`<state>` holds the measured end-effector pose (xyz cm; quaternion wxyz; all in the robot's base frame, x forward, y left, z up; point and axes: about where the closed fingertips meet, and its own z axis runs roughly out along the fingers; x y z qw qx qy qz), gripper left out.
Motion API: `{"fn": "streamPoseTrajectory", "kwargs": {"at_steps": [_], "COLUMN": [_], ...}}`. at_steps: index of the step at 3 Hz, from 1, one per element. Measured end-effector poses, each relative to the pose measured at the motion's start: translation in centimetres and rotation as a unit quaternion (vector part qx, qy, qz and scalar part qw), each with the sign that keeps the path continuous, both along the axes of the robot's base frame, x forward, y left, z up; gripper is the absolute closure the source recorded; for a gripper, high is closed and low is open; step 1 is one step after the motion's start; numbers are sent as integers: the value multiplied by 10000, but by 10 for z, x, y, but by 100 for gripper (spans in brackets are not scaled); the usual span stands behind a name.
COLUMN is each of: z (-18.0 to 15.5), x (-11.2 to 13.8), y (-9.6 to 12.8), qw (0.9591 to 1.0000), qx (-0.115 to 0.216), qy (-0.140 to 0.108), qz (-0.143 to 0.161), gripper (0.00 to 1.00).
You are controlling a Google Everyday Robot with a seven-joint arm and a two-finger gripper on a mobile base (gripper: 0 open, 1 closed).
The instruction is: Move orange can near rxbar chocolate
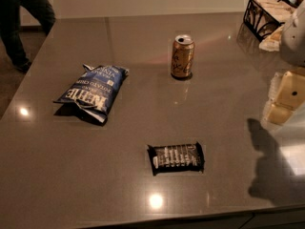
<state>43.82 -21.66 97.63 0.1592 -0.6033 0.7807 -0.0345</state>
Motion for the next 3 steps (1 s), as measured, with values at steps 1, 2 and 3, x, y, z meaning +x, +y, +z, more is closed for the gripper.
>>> {"fn": "streamPoseTrajectory", "kwargs": {"at_steps": [1, 2, 3], "z": [1, -3, -7], "x": [2, 21, 37], "y": [2, 13, 23], "qw": [10000, 9998, 9992], "qx": [19, 193, 352], "qy": [-17, 17, 53], "qz": [-12, -96, -167], "gripper": [0, 0, 0]}}
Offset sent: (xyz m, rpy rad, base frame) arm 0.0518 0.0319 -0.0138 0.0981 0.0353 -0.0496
